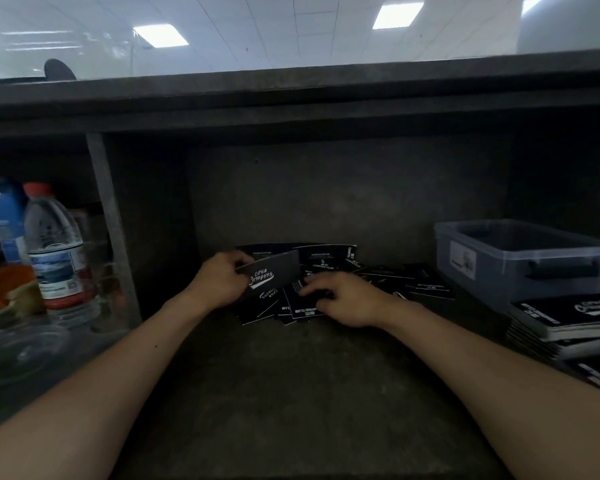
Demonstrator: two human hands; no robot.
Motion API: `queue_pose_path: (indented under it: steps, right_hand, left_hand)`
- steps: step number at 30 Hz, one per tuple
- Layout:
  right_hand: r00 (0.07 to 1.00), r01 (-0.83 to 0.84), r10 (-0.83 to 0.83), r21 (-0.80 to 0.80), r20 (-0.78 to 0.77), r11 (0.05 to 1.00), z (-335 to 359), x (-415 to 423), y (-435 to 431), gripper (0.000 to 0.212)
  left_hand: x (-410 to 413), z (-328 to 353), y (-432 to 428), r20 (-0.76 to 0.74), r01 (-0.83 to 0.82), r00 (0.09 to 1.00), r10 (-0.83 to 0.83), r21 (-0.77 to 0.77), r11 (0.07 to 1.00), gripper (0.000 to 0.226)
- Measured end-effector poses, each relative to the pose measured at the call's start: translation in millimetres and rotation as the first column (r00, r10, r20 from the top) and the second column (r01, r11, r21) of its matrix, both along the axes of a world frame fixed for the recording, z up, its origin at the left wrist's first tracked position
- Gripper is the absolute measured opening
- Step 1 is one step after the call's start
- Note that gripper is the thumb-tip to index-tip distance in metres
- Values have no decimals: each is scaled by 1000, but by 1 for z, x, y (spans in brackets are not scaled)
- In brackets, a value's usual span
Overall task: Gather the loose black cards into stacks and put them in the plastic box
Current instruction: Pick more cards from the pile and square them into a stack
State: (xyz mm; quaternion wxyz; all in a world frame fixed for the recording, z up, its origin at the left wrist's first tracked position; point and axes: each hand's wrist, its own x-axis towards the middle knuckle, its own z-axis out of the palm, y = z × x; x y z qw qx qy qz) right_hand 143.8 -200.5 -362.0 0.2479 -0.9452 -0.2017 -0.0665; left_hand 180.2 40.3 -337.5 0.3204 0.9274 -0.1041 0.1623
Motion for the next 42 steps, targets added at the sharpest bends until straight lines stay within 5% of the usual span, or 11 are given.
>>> queue_pose_path:
  steps: [2,7,17,26,34,39,42]
  right_hand:
    - [1000,-13,12,-77,-17,997,8,-2,3,57]
    - [1000,1,-6,-247,-20,969,21,-7,-6,53]
    - [1000,-11,6,-194,-23,981,14,-1,-13,53]
    - [999,37,-40,-244,-8,969,15,3,-19,56]
    - [994,71,-61,-116,91,991,12,7,-23,29]
    - [947,127,-205,297,246,946,6,11,-15,19]
    - [965,129,-209,409,159,904,4,9,-11,33]
  left_hand:
    - [1,-3,-1,-20,17,1000,-16,32,999,31]
    - [1,-3,0,6,76,997,-76,-38,996,26]
    - [-4,-5,-9,9,167,986,-167,-166,972,33]
    - [-11,-2,-12,19,306,952,-306,-119,945,40]
    - [-17,0,-16,-26,342,937,-349,-150,928,21]
    - [-17,-2,-12,11,339,940,-340,49,939,35]
    - [-10,1,-6,99,207,975,-197,-100,973,45]
